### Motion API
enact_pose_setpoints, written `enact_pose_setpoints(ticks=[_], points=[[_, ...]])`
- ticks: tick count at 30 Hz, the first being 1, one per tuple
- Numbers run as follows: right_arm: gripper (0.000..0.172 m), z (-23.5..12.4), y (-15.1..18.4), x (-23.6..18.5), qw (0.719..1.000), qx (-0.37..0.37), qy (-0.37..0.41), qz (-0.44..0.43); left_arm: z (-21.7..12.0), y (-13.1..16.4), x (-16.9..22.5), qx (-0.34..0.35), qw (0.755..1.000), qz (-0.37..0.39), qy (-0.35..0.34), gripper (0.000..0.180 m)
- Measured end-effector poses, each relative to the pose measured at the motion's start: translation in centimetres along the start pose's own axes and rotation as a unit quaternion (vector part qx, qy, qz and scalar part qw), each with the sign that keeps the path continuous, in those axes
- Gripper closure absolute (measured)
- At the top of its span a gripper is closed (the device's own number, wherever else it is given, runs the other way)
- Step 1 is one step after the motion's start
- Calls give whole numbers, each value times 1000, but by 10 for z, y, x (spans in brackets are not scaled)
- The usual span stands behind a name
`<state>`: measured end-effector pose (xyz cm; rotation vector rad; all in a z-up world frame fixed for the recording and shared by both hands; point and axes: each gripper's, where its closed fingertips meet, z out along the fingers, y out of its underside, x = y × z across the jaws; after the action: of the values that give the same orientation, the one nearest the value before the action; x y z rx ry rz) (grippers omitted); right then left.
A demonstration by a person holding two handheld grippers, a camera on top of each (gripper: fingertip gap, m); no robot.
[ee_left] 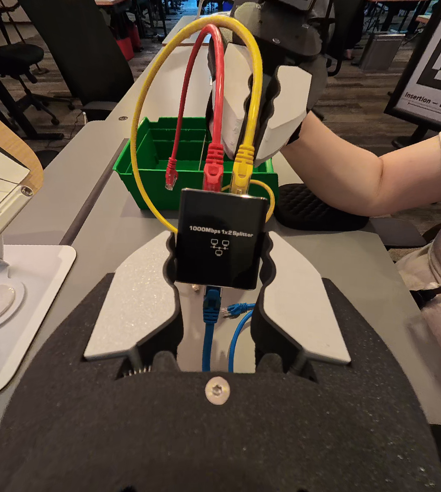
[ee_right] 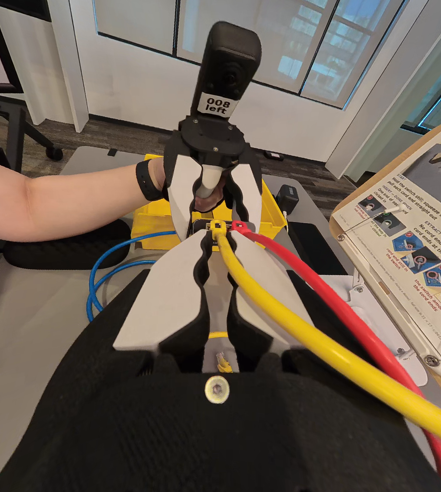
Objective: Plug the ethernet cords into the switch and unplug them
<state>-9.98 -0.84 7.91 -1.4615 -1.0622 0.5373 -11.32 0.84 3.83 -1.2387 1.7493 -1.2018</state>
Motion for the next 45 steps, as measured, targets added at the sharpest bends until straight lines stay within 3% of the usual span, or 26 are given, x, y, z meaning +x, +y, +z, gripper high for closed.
enact_pose_setpoints(ticks=[12, 21, 45], points=[[160, 3, 2, 4, 1000, 14, 5, 6, -7, -6, -5, 30, 999, -17, -4, 120], [160, 5, 2, 4, 1000, 20, 8, 5, -1, -1, -8, 8, 1000, -7, -21, 120], [160, 7, 8, 6, 1000, 18, 6, 13, -4, -5, -9, 30, 999, -14, -21, 120]])
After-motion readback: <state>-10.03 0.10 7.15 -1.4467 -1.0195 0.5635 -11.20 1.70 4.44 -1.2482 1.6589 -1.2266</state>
